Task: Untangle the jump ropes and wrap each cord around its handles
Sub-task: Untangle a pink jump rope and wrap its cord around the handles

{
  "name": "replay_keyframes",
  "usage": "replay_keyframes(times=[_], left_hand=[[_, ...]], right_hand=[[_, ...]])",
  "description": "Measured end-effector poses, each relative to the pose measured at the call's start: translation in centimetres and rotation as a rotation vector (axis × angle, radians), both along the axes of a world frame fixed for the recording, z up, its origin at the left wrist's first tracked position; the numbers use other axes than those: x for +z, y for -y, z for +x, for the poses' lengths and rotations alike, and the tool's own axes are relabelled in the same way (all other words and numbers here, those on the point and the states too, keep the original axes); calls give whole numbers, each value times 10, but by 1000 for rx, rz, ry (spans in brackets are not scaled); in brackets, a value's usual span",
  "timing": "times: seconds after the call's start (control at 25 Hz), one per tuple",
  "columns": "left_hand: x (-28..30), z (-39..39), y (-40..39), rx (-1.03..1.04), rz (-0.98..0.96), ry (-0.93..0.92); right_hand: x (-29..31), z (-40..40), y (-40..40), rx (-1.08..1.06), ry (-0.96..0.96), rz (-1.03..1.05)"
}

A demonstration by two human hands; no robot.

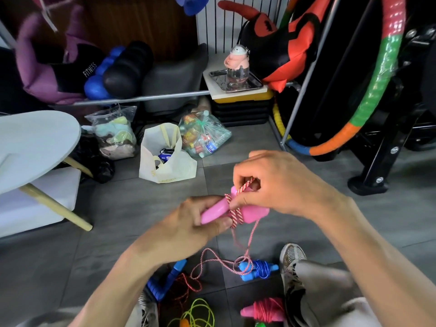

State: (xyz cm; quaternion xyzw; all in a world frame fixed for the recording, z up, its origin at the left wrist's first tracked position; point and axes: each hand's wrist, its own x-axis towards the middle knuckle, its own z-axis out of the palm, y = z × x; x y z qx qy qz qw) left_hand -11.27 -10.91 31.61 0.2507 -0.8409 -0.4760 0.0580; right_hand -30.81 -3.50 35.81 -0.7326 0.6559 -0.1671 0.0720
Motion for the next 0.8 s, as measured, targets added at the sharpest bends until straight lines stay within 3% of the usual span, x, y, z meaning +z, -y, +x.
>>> replay_keyframes(times=[0.28, 0.52, 0.72, 0.8], left_hand=[[9, 4, -4, -268, 272, -130], [12, 9, 0, -163, 395, -329], [8, 5, 0, -15, 466, -417], [8, 4, 0, 75, 480, -437]], right_hand=[[6, -21, 4, 200, 883, 443], [-25, -10, 12, 83, 1553, 361], [-34, 4, 15, -118, 1707, 315], [-35, 8, 17, -236, 1600, 244]])
